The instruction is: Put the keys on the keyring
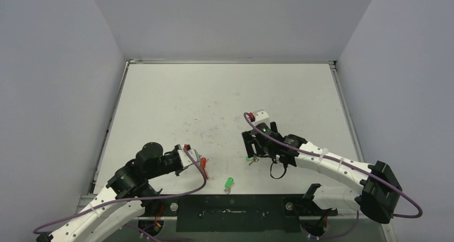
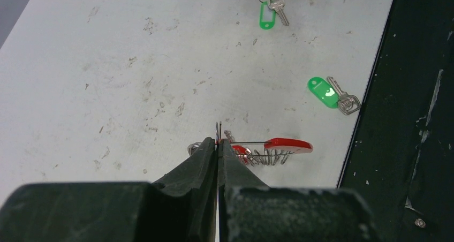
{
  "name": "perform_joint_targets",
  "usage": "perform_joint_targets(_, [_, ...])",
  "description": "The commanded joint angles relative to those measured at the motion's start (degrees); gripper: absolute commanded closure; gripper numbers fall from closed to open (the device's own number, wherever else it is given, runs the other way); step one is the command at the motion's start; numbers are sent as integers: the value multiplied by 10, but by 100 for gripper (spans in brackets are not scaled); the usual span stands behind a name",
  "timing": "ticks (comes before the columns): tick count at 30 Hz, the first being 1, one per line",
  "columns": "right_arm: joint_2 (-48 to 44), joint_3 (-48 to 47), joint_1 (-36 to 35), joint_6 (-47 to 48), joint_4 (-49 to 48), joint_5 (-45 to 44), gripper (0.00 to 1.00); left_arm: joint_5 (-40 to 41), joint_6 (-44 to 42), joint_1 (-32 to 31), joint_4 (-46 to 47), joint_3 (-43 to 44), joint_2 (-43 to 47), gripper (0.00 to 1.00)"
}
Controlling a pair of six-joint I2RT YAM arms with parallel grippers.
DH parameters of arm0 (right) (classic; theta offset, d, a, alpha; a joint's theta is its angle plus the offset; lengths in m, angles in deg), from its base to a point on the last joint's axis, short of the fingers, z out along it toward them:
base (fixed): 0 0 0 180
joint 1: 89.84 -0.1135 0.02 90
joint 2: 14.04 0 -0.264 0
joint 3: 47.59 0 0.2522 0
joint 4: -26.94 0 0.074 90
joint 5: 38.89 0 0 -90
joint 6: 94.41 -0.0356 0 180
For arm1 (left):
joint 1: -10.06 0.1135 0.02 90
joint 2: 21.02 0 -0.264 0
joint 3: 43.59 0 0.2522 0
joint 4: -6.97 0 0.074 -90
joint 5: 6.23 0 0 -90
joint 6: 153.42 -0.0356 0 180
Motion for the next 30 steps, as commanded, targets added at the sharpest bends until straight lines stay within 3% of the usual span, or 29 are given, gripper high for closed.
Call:
perform_joint_targets(1, [52, -56, -1, -22, 100, -75, 23, 7, -9, -3, 7, 23, 4, 100])
perform_joint_targets(10, [119, -60, -2, -16, 62, -29, 48, 10, -12, -4, 1, 24, -2, 100])
perform_joint_targets(15, [147, -55, -1, -14, 37, -2, 50, 7, -14, -4, 0, 24, -8, 100])
perform_joint_targets(20, [166, -52, -1, -13, 21, 7, 65, 5, -15, -4, -2, 25, -11, 100])
perform_joint_targets(30, [207, -48, -1, -16, 1, 11, 74, -2, -15, -4, 0, 24, -13, 100])
